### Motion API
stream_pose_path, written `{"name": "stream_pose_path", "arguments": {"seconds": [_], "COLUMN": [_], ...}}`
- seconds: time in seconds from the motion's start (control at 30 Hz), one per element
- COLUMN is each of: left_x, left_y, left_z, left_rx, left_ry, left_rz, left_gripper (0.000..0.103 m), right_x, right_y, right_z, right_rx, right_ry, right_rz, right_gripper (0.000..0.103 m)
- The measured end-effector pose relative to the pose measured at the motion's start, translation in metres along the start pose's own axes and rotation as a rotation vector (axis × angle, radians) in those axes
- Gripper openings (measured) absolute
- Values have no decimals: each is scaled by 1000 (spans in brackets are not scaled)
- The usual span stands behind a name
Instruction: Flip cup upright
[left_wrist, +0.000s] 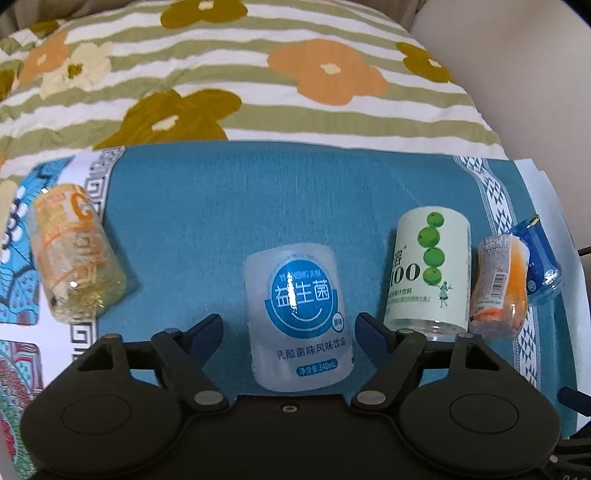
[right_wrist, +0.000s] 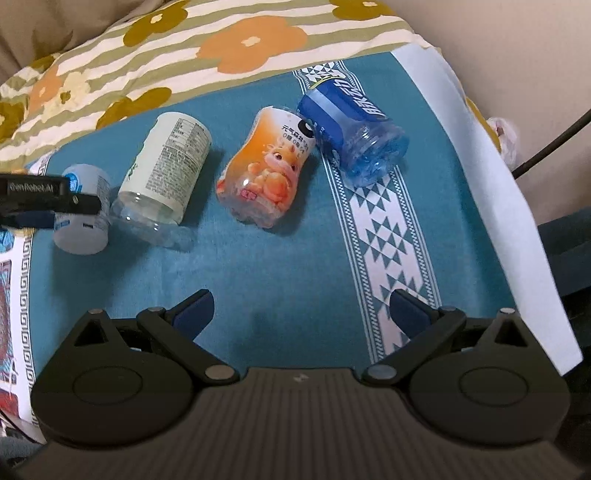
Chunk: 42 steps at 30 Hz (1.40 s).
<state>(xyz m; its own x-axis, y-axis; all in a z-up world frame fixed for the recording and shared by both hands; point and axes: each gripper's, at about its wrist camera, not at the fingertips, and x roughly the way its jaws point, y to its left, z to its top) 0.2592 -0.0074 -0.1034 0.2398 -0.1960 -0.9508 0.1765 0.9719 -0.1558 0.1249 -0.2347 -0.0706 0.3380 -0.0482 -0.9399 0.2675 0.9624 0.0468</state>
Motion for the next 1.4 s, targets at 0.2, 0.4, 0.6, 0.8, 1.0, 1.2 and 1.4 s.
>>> {"name": "stream_pose_path", "arguments": {"seconds": [0.2,0.4,0.6,0.8,1.0,1.2,1.4], "left_x": [5,0,-20,-44,-68,-76,-61], "left_y": [3,1,-5,-14,-32,-60,-81], "left_z": [1,-2,-9,-25,-52,-87,-120], "left_rx": [-2,14,10,-31,-52,-54,-58], "left_ry": [13,-1,-45,-91,-135,-161,-151], "left_rz": [-29,-19,-8,-4,12,28,37], "left_gripper": [66,65,65,65,65,65,65], "right_x": [-1,-3,-10,-24,-38,-42,-36], "right_y": [3,5,2,-4,-16,-35,-53], "right_z": [4,4,1,-3,-13,-33,-53], "right_rx": [18,19,0,-61,-127,-193,-249], "right_ry": [-16,-24,-36,-67,-95,-105,-95], "right_rz": [-9,-3,15,34,73,109,129], "right_gripper": [103,103,103,103,103,103,103]}}
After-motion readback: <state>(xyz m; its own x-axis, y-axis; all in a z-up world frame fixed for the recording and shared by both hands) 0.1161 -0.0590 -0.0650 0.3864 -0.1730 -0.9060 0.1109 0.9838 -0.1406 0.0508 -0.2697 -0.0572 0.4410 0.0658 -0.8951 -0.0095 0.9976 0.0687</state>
